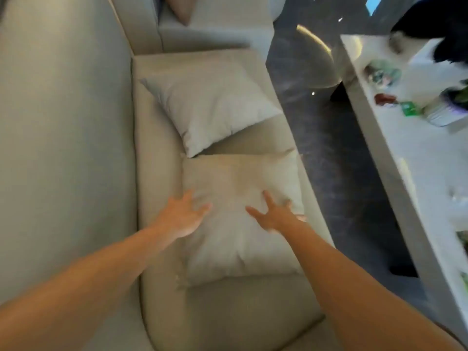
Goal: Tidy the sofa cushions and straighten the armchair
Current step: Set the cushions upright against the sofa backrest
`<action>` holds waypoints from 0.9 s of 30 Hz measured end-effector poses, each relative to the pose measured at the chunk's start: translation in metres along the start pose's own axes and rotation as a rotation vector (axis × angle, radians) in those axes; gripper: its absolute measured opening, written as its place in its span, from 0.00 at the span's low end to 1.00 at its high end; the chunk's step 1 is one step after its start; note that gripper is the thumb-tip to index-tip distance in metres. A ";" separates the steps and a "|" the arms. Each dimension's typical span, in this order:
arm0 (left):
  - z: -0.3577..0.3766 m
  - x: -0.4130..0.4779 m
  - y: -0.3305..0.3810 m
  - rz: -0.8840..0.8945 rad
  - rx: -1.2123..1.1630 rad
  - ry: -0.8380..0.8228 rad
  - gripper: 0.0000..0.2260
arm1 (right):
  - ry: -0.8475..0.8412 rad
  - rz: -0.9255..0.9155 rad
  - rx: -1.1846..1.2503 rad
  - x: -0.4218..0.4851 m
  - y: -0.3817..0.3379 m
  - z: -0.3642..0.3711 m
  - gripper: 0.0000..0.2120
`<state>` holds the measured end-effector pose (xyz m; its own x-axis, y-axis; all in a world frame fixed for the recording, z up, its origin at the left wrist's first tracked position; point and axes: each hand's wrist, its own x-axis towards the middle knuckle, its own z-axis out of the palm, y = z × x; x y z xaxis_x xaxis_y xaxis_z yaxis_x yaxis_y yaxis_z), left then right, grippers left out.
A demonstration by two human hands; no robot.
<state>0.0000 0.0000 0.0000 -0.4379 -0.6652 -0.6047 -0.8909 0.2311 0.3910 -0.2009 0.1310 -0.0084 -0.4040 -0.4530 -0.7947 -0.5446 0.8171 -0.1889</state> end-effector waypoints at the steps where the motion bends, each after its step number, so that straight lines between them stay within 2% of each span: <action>1: 0.014 0.011 0.001 -0.068 -0.053 0.044 0.31 | 0.027 -0.026 0.044 0.016 0.010 0.015 0.33; 2: 0.029 0.027 0.000 -0.135 -0.109 0.091 0.33 | 0.086 -0.048 0.100 0.032 0.018 0.025 0.31; 4: 0.055 0.046 0.003 -0.140 -0.197 0.138 0.33 | 0.181 -0.034 0.206 0.055 0.036 0.041 0.33; 7: 0.077 0.057 0.006 -0.104 -0.302 0.248 0.30 | 0.208 -0.014 0.330 0.070 0.047 0.036 0.36; 11: 0.057 0.030 0.027 -0.120 -0.241 0.331 0.28 | 0.197 -0.028 0.400 0.052 0.047 0.017 0.34; 14: 0.016 -0.011 0.042 -0.030 -0.146 0.366 0.24 | 0.171 -0.037 0.598 0.025 0.037 0.005 0.32; 17: -0.030 -0.062 0.036 0.020 -0.036 0.441 0.23 | 0.085 -0.149 0.807 -0.003 0.000 0.002 0.29; 20: -0.076 -0.106 0.009 0.008 0.074 0.472 0.25 | -0.066 -0.258 0.893 -0.033 -0.067 0.021 0.27; 24: -0.117 -0.134 -0.052 -0.119 0.154 0.474 0.27 | -0.248 -0.331 0.872 -0.058 -0.156 0.074 0.28; 27: -0.126 -0.139 -0.077 -0.060 0.159 0.440 0.28 | -0.205 -0.324 0.787 -0.059 -0.179 0.096 0.28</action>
<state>0.1450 -0.0147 0.1411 -0.3230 -0.9107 -0.2576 -0.9356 0.2661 0.2322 -0.0092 0.0456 0.0175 -0.1358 -0.6942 -0.7068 0.0862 0.7025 -0.7065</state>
